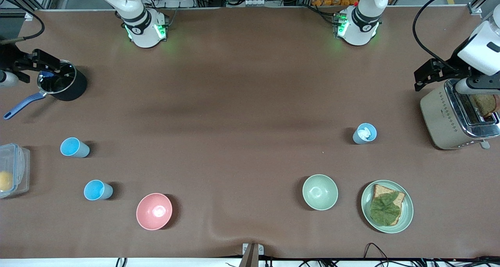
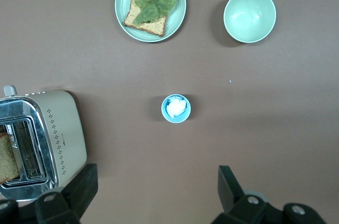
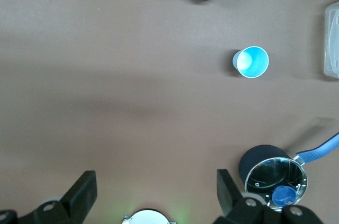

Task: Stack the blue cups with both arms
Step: 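Move the left gripper toward the tissue cup while the right gripper reaches another cup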

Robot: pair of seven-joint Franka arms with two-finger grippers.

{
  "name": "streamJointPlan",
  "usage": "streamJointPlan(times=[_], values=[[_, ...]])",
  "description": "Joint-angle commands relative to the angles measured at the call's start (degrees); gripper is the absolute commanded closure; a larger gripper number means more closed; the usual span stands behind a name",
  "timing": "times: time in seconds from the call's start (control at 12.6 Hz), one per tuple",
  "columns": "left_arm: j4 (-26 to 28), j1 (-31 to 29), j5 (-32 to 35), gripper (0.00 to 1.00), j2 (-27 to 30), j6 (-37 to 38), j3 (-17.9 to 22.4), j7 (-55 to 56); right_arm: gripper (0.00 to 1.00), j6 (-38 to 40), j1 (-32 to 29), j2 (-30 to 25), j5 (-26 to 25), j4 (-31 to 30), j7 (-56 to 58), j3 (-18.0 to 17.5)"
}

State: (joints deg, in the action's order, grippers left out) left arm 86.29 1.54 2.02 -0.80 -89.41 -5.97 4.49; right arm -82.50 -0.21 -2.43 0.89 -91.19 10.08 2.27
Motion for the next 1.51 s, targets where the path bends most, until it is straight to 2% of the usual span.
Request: streamJointPlan(times=[0.0, 0.4, 0.56, 0.95, 1.03, 1.11, 1.27, 1.43], values=[[-0.3, -0.2, -1.0, 0.00, 0.9, 1.7, -0.1, -0.3, 0.00, -0.3, 0.4, -0.3, 0.8, -0.3, -2.8, 0.2], [-0.5, -0.2, -0.3, 0.00, 0.0, 2.0, 0.0, -0.3, 0.00, 0.1, -0.1, -0.4, 0.8, 0.2, -2.7, 0.0], [-0.5, -0.7, -0.5, 0.00, -1.0, 2.0, 0.0, -0.5, 0.00, 0.2, -2.9, -0.3, 2.4, 0.8, -1.2, -0.5], [2.1, -0.2, -0.9, 0.00, -4.5, -0.5, 0.0, 0.6, 0.00, -0.5, -6.8, 5.9, 2.6, 5.4, -0.9, -3.8], [3.4, -0.2, -0.9, 0.00, -4.4, -1.9, 0.0, 0.7, 0.00, -0.3, -7.3, 8.5, 2.8, 4.9, -0.9, -3.7], [4.9, 0.0, -1.0, 0.00, -4.4, -2.5, -0.1, 0.9, 0.00, 0.3, -7.9, 13.5, 2.6, 4.6, -0.6, -3.6], [9.4, 0.0, -0.9, 0.00, -4.3, -6.3, -0.4, 1.0, 0.00, -0.6, -9.5, 17.1, 3.3, 4.7, 0.5, -3.3], [19.4, -0.5, -0.3, 0.00, -2.6, -16.8, -0.6, 1.0, 0.00, -3.1, -9.8, 20.5, 3.1, 4.0, 0.3, -3.3]])
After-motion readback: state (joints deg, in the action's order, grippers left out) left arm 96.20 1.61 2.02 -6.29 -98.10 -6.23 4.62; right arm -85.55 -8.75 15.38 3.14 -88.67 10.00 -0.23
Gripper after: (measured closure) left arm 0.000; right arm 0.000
